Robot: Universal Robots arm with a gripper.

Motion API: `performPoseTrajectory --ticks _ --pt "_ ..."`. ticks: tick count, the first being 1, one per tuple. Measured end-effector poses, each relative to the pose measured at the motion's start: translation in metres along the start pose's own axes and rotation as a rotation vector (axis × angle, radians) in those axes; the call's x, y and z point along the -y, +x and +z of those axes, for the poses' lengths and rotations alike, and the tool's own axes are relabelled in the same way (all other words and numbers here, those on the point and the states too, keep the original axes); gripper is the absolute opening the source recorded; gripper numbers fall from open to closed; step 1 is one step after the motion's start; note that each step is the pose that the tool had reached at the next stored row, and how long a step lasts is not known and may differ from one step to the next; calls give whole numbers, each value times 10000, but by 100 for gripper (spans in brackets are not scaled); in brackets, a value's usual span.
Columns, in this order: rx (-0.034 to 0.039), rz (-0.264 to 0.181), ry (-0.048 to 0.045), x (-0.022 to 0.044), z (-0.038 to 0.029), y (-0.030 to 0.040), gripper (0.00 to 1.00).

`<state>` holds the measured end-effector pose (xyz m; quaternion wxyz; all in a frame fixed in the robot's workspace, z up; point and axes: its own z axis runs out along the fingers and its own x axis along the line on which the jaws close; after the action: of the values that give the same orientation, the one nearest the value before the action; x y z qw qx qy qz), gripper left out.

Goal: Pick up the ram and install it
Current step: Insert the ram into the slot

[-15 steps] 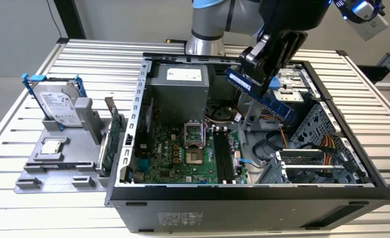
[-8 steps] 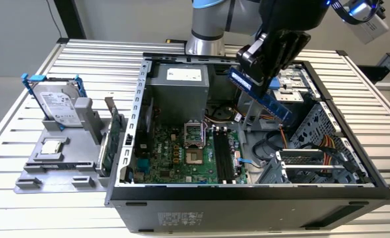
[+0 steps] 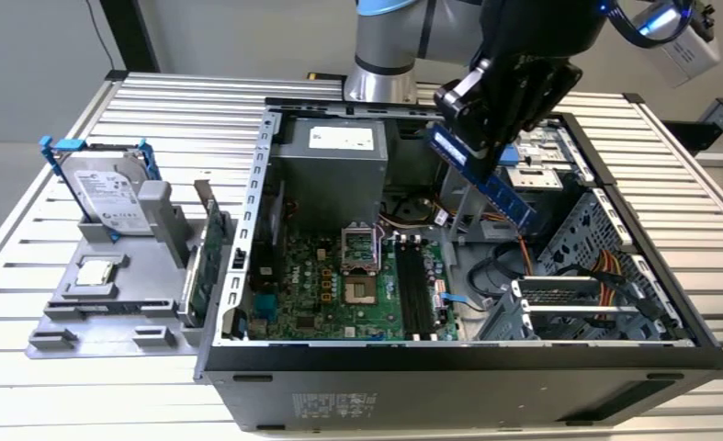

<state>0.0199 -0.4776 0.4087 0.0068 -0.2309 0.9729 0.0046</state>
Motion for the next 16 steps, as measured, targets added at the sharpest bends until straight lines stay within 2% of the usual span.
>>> performPoseTrajectory --ticks 11,16 --pt "10 1602 24 0 0 0 0" --pt "13 2199 33 0 0 0 0"
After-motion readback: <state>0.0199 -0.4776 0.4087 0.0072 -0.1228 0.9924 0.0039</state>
